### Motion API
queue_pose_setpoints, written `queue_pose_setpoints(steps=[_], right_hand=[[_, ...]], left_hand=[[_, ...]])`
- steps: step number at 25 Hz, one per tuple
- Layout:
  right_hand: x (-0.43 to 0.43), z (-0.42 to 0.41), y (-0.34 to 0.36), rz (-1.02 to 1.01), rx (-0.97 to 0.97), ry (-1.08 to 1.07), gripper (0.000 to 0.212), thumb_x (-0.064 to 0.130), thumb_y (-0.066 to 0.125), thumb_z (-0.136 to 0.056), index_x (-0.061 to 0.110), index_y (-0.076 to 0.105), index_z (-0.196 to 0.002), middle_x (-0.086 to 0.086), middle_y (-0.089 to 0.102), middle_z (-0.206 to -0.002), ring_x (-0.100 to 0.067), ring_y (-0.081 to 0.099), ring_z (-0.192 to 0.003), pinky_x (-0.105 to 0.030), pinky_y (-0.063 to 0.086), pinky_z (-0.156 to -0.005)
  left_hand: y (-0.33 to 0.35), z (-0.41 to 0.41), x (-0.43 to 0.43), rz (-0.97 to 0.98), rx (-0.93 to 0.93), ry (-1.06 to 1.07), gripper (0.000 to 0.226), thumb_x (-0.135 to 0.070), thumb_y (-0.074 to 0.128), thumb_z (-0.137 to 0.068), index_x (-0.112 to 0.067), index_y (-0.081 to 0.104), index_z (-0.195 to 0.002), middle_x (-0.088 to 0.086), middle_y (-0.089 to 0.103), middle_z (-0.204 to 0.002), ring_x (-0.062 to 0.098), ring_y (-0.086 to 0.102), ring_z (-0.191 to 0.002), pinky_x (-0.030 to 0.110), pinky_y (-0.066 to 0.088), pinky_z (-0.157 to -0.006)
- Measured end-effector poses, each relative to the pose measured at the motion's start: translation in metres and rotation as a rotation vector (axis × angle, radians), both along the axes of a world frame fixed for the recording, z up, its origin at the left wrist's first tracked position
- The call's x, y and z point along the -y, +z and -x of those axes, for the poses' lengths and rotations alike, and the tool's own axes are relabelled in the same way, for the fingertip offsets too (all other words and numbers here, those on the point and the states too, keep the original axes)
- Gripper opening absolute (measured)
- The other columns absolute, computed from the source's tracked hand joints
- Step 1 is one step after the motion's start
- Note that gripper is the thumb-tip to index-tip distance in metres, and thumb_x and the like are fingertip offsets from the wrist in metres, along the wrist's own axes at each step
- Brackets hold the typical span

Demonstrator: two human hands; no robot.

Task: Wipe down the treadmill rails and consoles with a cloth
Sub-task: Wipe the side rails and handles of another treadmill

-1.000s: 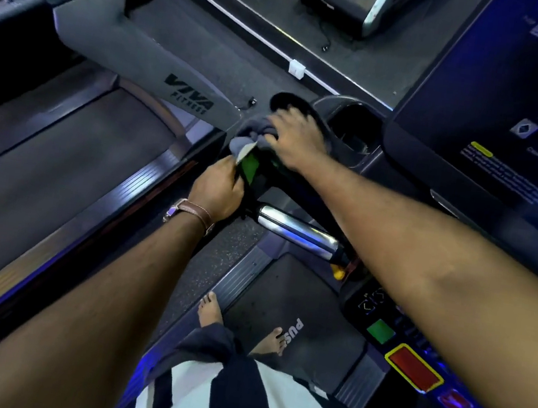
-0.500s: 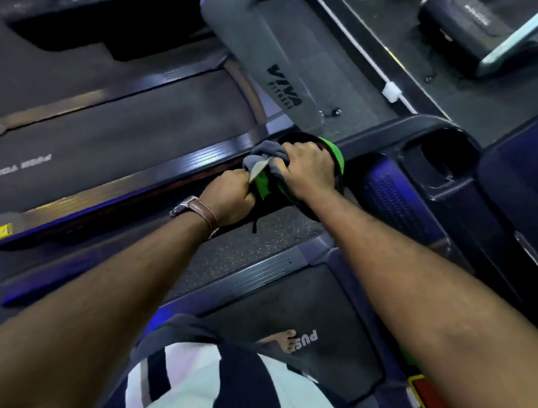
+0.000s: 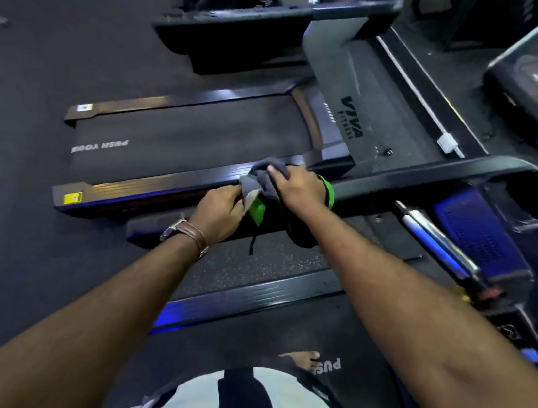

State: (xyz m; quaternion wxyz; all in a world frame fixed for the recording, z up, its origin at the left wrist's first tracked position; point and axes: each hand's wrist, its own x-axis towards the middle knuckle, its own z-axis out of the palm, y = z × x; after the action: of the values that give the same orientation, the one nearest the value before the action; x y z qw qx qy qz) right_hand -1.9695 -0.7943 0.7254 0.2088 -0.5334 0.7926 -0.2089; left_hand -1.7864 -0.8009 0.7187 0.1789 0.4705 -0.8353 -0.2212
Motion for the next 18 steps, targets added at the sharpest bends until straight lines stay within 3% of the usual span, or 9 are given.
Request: queue_pose_setpoints(steps=[2,4,5,8,10,11,14,16,18], right_hand=[[0.001,-0.056,0.022,0.068,0.509,-0.089,0.043,0.048,0.056,-0.096,0.012,0.071,-0.079,-0.011,0.069,-0.078,-0.02,0.063,-0.072,-0.029,0.046,-0.065],[-0.004,-0.117,0.04,0.136,0.955,-0.148,0.034,0.036,0.06,-0.097,0.006,0.071,-0.085,-0.006,0.068,-0.072,-0.008,0.063,-0.061,-0.022,0.048,-0.057],[-0.005,-0.145,0.046,0.161,1.062,-0.137,0.031,0.032,0.06,-0.097,0.003,0.071,-0.092,-0.006,0.071,-0.076,-0.008,0.065,-0.064,-0.02,0.05,-0.058],[-0.009,-0.228,0.062,0.171,1.139,-0.007,0.022,0.02,0.062,-0.096,0.002,0.068,-0.107,-0.012,0.072,-0.093,-0.02,0.068,-0.084,-0.03,0.054,-0.073],[-0.009,-0.268,0.07,0.154,1.116,0.071,0.021,0.011,0.065,-0.092,0.006,0.066,-0.112,-0.011,0.072,-0.095,-0.023,0.068,-0.087,-0.035,0.056,-0.077],[-0.008,-0.283,0.072,0.145,1.104,0.102,0.024,0.008,0.067,-0.089,0.006,0.065,-0.114,-0.011,0.072,-0.097,-0.024,0.069,-0.088,-0.037,0.057,-0.079],[-0.005,-0.314,0.07,0.156,1.065,0.142,0.033,0.002,0.075,-0.08,0.002,0.066,-0.111,-0.014,0.073,-0.101,-0.023,0.069,-0.087,-0.038,0.056,-0.081],[0.003,-0.327,0.07,0.141,1.034,0.133,0.031,0.006,0.083,-0.072,0.002,0.07,-0.1,-0.013,0.074,-0.094,-0.021,0.069,-0.083,-0.035,0.056,-0.077],[0.02,-0.332,0.073,0.072,1.089,0.123,0.019,0.011,0.084,-0.07,0.005,0.072,-0.083,-0.012,0.072,-0.082,-0.023,0.067,-0.075,-0.036,0.054,-0.072]], left_hand=[[0.01,-0.045,-0.012,-0.041,-0.114,0.184,0.02,-0.02,0.052,-0.092,-0.003,0.056,-0.082,0.018,0.065,-0.085,0.038,0.055,-0.078,0.037,0.033,-0.064],[0.017,-0.095,-0.018,-0.136,-0.295,0.34,0.019,-0.024,0.055,-0.092,-0.005,0.059,-0.094,0.007,0.066,-0.091,0.026,0.055,-0.08,0.034,0.038,-0.067],[0.023,-0.116,-0.021,-0.199,-0.409,0.404,0.025,-0.031,0.054,-0.091,-0.009,0.06,-0.103,0.003,0.067,-0.097,0.023,0.057,-0.084,0.033,0.042,-0.073],[0.051,-0.185,-0.036,-0.496,-0.922,0.583,0.051,-0.053,0.049,-0.089,-0.011,0.06,-0.116,0.003,0.068,-0.102,0.027,0.063,-0.101,0.034,0.046,-0.082],[0.068,-0.225,-0.047,-0.781,-1.289,0.55,0.072,-0.069,0.045,-0.082,-0.009,0.065,-0.117,0.009,0.07,-0.106,0.028,0.066,-0.099,0.038,0.05,-0.084],[0.073,-0.245,-0.05,-0.821,-1.363,0.505,0.075,-0.071,0.046,-0.078,-0.008,0.066,-0.114,0.012,0.07,-0.108,0.028,0.067,-0.1,0.039,0.053,-0.085],[0.072,-0.289,-0.047,-0.769,-1.365,0.506,0.041,-0.041,0.069,-0.074,-0.01,0.066,-0.099,0.008,0.07,-0.091,0.024,0.067,-0.084,0.033,0.054,-0.071],[0.066,-0.315,-0.036,-0.753,-1.39,0.611,0.029,-0.017,0.071,-0.065,-0.009,0.065,-0.093,0.008,0.067,-0.082,0.023,0.065,-0.073,0.032,0.052,-0.066],[0.069,-0.337,-0.022,-0.748,-1.358,0.64,0.021,-0.007,0.065,-0.061,-0.008,0.065,-0.081,0.007,0.066,-0.073,0.021,0.063,-0.063,0.029,0.047,-0.062]])
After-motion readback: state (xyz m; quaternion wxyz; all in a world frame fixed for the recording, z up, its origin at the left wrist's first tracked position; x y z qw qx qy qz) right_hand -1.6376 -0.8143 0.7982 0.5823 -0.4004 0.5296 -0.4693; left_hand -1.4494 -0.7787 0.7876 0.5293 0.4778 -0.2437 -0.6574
